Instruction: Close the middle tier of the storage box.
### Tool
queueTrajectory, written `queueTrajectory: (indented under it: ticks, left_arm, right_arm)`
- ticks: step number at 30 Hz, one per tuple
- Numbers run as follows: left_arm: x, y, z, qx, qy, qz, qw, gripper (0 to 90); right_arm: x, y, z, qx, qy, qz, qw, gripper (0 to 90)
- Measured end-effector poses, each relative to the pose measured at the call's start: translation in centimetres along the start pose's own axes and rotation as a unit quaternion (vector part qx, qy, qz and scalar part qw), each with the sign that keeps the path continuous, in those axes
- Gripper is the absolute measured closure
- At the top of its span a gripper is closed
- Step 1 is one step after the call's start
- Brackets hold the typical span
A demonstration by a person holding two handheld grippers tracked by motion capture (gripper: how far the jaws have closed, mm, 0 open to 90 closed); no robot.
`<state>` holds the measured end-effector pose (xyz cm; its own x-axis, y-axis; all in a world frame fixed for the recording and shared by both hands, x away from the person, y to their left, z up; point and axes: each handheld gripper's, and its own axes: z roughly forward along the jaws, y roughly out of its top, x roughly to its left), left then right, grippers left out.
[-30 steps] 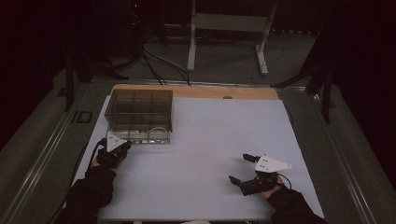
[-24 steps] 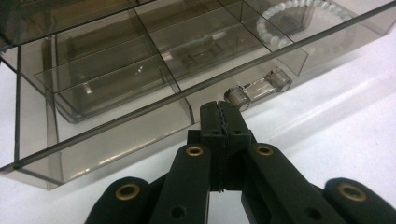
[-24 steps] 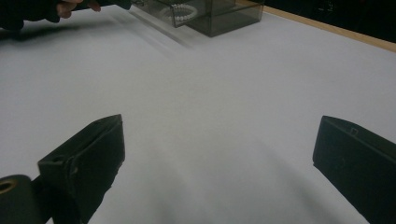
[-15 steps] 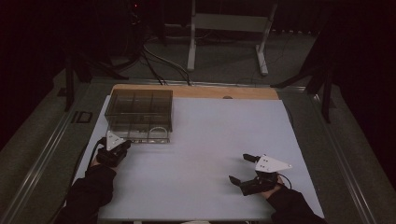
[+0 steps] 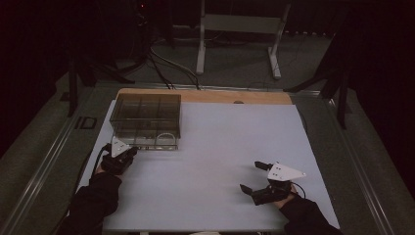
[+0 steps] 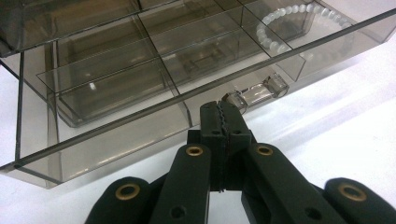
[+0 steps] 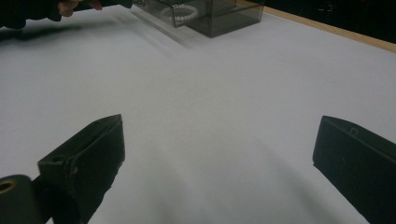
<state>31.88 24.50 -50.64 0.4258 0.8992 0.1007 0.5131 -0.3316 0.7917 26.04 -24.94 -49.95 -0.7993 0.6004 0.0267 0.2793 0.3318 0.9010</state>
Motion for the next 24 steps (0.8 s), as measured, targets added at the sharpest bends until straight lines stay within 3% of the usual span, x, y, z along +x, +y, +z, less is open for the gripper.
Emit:
queueTrajectory:
  ticks: [24]
  left_arm:
    - [0.06, 0.27, 0.18, 0.002, -0.002, 0.003, 1.0000, 90.0]
  right_arm:
    - [-0.07, -0.02, 0.04, 0.000, 0.000, 0.002, 1.0000, 2.2]
